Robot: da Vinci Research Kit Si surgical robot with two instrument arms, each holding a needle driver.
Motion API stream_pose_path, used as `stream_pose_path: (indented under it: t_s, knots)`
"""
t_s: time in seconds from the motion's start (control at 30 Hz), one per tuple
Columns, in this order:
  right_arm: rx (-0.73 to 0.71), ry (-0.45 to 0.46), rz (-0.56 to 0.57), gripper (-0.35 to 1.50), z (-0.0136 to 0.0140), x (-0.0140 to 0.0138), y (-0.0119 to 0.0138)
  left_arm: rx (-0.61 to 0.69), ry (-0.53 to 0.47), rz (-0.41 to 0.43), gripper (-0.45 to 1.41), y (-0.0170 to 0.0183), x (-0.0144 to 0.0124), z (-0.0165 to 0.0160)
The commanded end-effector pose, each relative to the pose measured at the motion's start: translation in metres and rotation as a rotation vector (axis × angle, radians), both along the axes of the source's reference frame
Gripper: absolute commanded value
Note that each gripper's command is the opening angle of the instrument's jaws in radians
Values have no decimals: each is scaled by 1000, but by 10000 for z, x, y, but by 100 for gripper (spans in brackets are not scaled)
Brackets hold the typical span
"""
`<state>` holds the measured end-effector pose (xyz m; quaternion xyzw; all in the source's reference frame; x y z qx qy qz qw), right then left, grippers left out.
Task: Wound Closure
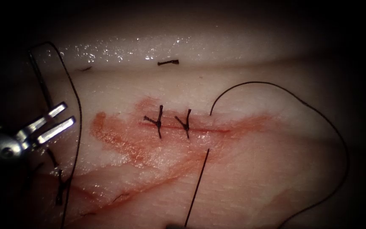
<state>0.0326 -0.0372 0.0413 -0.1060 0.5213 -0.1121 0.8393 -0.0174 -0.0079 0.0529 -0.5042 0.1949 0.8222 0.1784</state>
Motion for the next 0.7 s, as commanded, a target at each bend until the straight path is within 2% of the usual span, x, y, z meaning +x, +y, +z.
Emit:
stream_pose_path:
  t_s: [0.03,0.1,0.13,0.17,0.2,0.27,0.43,0.57,0.7]
  knots:
    - [-2,9,-8,-35,-18,24,-12,0,-2,1,-45,-2,-6,6]
    - [-2,5,-5,-35,-26,30,-10,0,-1,1,-45,-2,-6,6]
    - [6,1,-2,-15,-26,32,-4,-1,-4,3,-45,-2,-6,6]
    - [0,-2,3,34,-25,32,2,-1,-4,3,-45,-2,-6,6]
    - [23,-2,37,138,-17,28,21,-1,-4,3,-45,-2,-6,6]
    - [24,3,68,148,-9,18,34,1,-2,5,-45,-2,-6,6]
    - [3,52,90,148,11,-26,60,2,0,7,-45,-2,-6,6]
    - [-18,5,115,148,27,-49,73,2,0,7,-45,-2,-6,7]
    - [-31,-1,115,148,60,-66,97,1,2,9,-45,-3,-7,10]
